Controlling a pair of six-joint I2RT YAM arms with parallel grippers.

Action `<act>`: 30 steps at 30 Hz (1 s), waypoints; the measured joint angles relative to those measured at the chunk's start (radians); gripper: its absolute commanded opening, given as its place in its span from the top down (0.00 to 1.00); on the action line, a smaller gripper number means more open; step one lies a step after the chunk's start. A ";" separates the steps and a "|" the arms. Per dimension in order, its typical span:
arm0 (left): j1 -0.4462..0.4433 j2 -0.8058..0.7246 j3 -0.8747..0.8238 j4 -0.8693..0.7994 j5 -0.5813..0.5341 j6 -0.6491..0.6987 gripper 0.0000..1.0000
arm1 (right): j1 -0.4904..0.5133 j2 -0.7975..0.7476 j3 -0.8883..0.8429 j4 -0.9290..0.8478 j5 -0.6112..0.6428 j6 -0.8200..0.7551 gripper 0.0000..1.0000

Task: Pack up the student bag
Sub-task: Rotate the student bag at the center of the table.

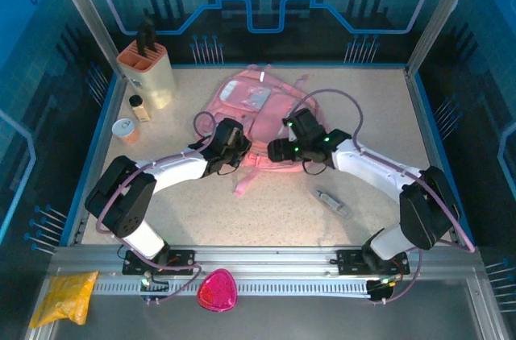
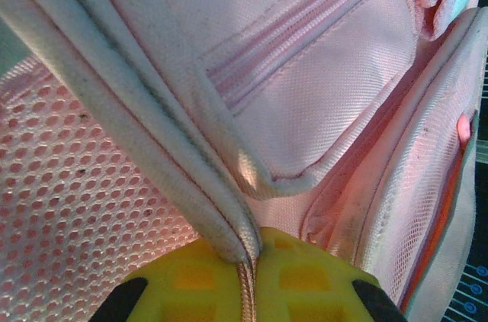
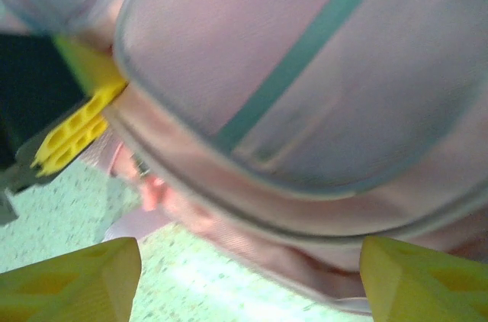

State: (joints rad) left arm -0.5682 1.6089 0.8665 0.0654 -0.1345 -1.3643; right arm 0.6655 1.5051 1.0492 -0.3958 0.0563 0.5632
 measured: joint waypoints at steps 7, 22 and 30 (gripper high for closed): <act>-0.019 -0.025 0.000 -0.001 0.000 -0.010 1.00 | 0.150 0.103 -0.008 0.134 0.061 0.139 0.50; -0.020 -0.032 0.000 0.000 -0.003 -0.018 1.00 | 0.208 0.220 0.029 0.149 0.241 0.166 0.73; -0.020 -0.032 0.000 0.011 -0.012 -0.018 1.00 | 0.212 0.259 0.058 0.135 0.278 0.106 0.79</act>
State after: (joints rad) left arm -0.5884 1.5768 0.8665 0.0765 -0.1463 -1.3823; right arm 0.8772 1.7641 1.1072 -0.2607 0.3344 0.6693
